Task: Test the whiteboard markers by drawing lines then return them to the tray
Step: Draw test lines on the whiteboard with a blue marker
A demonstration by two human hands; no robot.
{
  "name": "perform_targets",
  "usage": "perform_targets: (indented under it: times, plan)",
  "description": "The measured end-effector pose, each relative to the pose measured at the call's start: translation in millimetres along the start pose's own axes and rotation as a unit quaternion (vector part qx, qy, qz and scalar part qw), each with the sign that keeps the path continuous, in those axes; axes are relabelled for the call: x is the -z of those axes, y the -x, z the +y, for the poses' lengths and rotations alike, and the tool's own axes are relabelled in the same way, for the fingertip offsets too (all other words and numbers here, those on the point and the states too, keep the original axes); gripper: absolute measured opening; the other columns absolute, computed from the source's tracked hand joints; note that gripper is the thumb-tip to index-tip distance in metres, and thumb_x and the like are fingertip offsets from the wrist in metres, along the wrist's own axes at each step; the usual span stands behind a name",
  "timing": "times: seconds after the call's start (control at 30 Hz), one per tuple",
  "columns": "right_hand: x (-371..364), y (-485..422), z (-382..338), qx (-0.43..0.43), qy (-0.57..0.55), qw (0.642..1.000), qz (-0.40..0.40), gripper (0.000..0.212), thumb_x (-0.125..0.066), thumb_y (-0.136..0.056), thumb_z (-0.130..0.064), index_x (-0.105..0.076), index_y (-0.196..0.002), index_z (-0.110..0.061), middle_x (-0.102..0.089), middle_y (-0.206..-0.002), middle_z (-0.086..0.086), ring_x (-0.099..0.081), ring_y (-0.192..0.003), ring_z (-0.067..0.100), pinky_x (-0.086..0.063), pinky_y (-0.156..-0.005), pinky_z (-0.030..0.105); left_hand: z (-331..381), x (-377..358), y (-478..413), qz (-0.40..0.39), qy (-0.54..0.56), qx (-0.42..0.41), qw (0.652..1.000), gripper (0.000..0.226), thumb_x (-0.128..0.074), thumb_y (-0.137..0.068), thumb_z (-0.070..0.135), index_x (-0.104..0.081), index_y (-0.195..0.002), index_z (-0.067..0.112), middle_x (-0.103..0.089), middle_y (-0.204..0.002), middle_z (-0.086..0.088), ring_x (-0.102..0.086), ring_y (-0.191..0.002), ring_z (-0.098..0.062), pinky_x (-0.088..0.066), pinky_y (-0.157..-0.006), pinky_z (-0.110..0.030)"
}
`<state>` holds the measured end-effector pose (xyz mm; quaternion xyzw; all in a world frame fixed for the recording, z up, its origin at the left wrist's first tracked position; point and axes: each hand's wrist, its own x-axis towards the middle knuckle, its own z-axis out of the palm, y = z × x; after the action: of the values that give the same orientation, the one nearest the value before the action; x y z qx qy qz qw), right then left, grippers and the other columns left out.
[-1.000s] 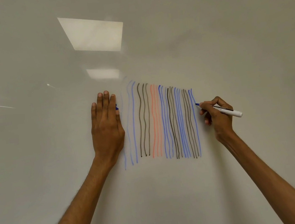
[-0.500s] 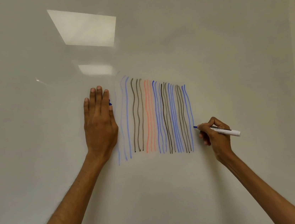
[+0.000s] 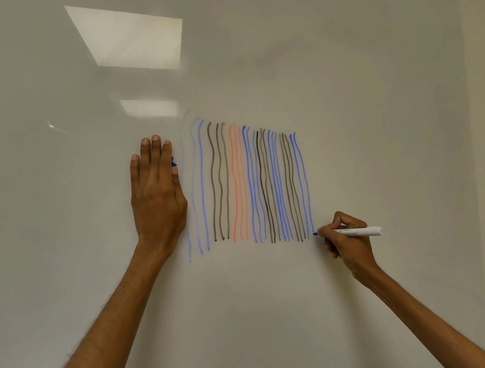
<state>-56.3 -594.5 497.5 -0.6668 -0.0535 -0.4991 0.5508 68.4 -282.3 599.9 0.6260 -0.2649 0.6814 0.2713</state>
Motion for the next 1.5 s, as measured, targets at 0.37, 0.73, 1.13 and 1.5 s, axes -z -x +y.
perform_targets:
  times: [0.37, 0.73, 1.13, 1.5]
  plan:
    - [1, -14, -26, 0.027, -0.047, 0.998, 0.027, 0.016, -0.069, -0.088, 0.001, -0.057, -0.076, 0.002, -0.058, -0.056, 0.008, -0.049, -0.043, 0.016, -0.036, -0.040, 0.021, 1, 2, 1, -0.002, 0.001, 0.002, 1.000, 0.045, -0.035, -0.106, 0.010, -0.033, -0.151, 0.001, -0.029, -0.159, -0.015, -0.019, -0.151, -0.026, -0.012, -0.125, -0.041]
    - [-20, -90, -101, 0.094, -0.124, 0.986, 0.063, 0.019, -0.071, -0.091, -0.018, -0.058, -0.103, -0.012, -0.072, -0.084, 0.011, -0.064, -0.061, 0.020, -0.044, -0.049, 0.023, 1, 2, 2, 0.000, 0.000, 0.001, 1.000, 0.046, -0.034, -0.106, 0.011, -0.032, -0.151, 0.002, -0.029, -0.159, -0.014, -0.019, -0.151, -0.026, -0.012, -0.125, -0.041]
    - [-40, -108, -99, 0.070, -0.145, 0.984, 0.083, 0.009, -0.078, -0.085, -0.017, -0.072, -0.084, -0.009, -0.075, -0.077, 0.004, -0.072, -0.067, 0.018, -0.053, -0.056, 0.024, 0, 0, 2, 0.002, 0.002, -0.002, 1.000, 0.047, -0.037, -0.105, 0.009, -0.032, -0.151, 0.001, -0.030, -0.159, -0.014, -0.020, -0.151, -0.026, -0.012, -0.125, -0.041]
    - [-26, -89, -79, 0.052, -0.133, 0.986, 0.087, 0.008, -0.077, -0.086, -0.014, -0.072, -0.082, -0.008, -0.074, -0.074, 0.005, -0.072, -0.065, 0.018, -0.052, -0.055, 0.024, 0, 0, 2, -0.002, -0.003, 0.003, 1.000, 0.047, -0.035, -0.105, 0.010, -0.032, -0.151, 0.001, -0.028, -0.159, -0.014, -0.018, -0.151, -0.025, -0.010, -0.125, -0.040]
